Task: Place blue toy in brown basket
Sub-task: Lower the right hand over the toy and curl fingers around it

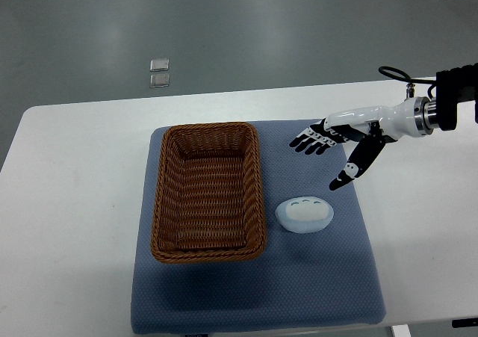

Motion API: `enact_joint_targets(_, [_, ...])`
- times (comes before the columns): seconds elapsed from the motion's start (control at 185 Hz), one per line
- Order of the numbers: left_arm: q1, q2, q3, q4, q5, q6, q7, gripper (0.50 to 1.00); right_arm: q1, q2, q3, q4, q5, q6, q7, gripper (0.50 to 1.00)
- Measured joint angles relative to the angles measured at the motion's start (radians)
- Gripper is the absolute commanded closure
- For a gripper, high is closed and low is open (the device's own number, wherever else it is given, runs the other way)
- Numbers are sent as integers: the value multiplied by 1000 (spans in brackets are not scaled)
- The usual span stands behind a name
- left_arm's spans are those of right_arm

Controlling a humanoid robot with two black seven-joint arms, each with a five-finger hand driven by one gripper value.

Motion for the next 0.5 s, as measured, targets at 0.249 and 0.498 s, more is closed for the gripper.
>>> enact_joint_targets(0.249, [1,0,-2,8,0,0,0,500,-70,39,-1,6,-16,-81,3,593])
enact_joint_targets(0.498, [1,0,-3,9,0,0,0,500,-115,63,-2,5,-49,-111,3,593])
